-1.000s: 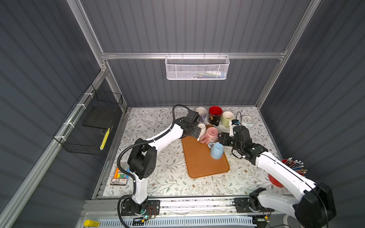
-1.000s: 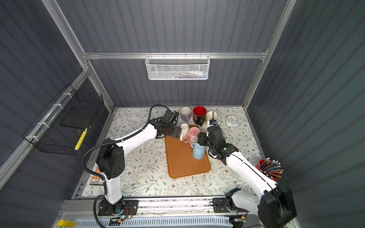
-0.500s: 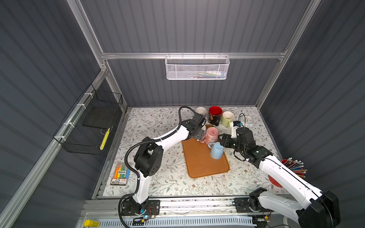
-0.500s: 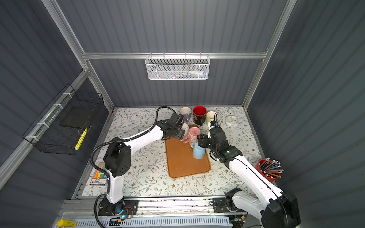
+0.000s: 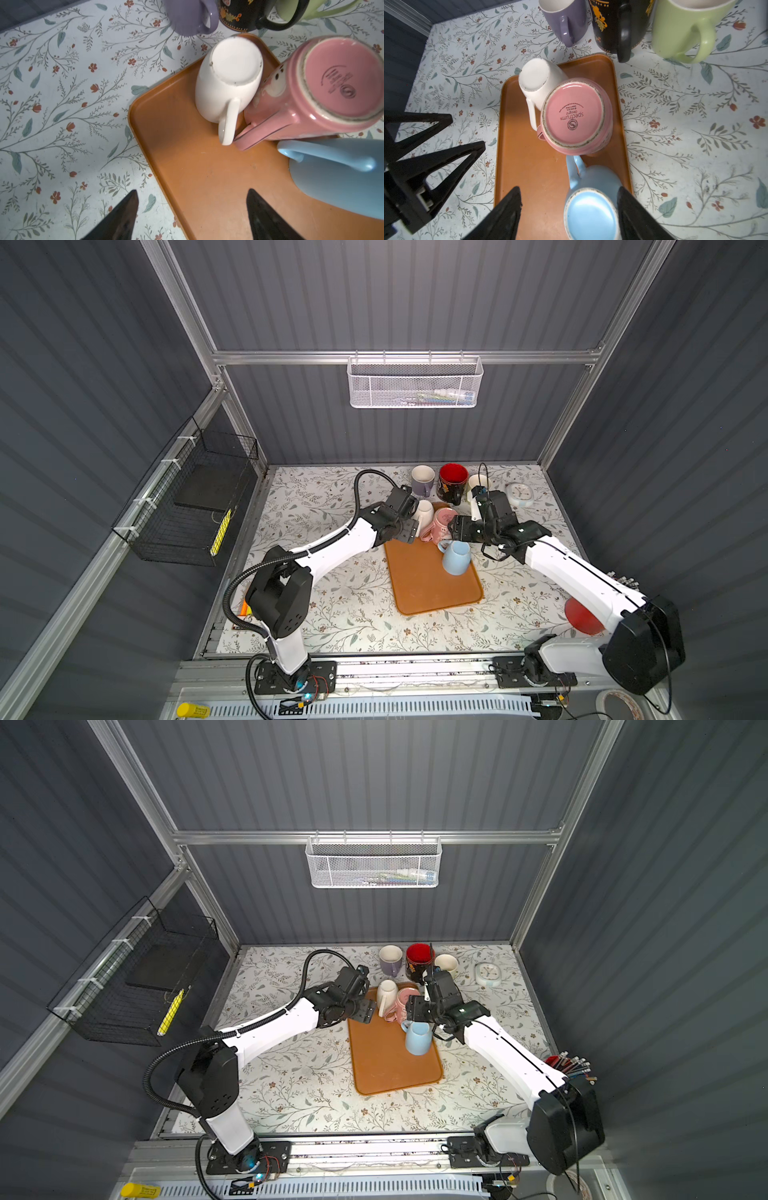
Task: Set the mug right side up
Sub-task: 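Lower the right gripper toward the light blue mug while the left gripper approaches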
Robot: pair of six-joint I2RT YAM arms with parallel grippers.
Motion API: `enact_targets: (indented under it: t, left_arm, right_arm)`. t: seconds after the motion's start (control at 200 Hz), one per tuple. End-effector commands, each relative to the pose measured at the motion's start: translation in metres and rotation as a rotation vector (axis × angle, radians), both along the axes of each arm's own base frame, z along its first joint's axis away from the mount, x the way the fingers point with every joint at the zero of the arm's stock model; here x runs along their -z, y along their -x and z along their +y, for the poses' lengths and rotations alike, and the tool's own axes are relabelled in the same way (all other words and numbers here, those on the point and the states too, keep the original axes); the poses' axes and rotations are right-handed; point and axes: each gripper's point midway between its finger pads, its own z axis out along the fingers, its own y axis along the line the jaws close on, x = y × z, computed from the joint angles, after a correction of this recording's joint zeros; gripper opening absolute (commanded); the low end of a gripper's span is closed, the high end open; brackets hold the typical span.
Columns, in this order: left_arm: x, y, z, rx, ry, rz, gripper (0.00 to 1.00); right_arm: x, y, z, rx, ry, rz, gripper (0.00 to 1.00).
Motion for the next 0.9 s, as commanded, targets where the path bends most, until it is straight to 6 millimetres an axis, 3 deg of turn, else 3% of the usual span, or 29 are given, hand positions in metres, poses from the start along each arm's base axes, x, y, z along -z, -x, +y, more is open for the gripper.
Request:
enact_targets:
  t: [0.0,0.16,0.44,0.895]
  left_arm:
    - [-0.016,-0.001,-0.004,-0.001,0.041,-0.029,0.83]
    - [-0.031,0.006,-0.003,0.0,0.102,-0.048,0.85]
    - [-0.032,0.016,0.001,-0.008,0.148,-0.037,0.85]
    - [-0.005,0.014,0.0,-0.017,0.113,-0.003,0.85]
  right_arm:
    - [0.017,0.004,-0.001,-0.039,0.067,0.076,0.75]
    - [0.029,0.001,0.004,-0.078,0.115,0.145,0.79]
    - [0.049,0.009,0.015,-0.129,0.113,0.208,0.79]
    - [0.054,0.027,0.062,-0.269,0.057,0.215,0.78]
